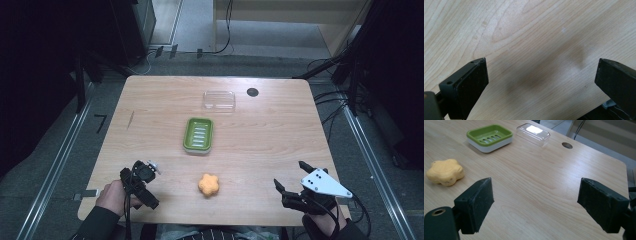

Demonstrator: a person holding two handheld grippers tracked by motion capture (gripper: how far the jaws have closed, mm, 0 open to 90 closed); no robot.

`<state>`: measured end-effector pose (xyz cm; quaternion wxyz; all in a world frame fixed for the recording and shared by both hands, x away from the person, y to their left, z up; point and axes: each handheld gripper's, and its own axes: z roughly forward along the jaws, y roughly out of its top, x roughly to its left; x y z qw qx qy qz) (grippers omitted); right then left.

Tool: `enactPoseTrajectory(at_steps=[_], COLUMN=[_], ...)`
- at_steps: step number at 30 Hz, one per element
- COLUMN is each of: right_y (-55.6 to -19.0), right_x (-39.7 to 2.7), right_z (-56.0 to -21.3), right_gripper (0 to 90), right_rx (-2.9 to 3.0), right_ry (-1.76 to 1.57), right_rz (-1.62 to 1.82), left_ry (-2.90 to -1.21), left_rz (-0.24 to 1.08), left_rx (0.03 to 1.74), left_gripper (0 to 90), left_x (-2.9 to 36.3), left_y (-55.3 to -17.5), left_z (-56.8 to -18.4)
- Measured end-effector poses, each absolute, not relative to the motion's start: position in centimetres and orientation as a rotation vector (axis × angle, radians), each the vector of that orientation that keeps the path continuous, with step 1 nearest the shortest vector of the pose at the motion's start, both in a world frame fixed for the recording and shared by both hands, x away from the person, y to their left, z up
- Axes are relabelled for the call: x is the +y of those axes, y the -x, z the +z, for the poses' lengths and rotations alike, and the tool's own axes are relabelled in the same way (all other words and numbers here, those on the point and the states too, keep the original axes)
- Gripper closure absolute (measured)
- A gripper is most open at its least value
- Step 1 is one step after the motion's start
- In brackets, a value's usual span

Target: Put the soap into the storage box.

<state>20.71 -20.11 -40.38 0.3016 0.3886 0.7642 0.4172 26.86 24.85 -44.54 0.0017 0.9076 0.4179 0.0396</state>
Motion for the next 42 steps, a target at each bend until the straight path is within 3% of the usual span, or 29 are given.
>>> enactPoseTrajectory(at_steps=[22,42], right_y=[-20.7,-20.8], right_x=[-19.9,-19.9], right_z=[-40.4,-40.4], right_gripper=[13.6,13.6], right_rx=[2.033,2.034], right_ry=[-1.025,-1.024], right_rz=[1.106,1.1], left_ry=[-2.805,-2.796], left_rz=[0.158,0.199], left_rx=[1.246,1.07], left_gripper=[0.0,0.0], left_x=[24.0,20.2], left_y=[-26.5,-26.6], left_z=[-44.0,-42.5])
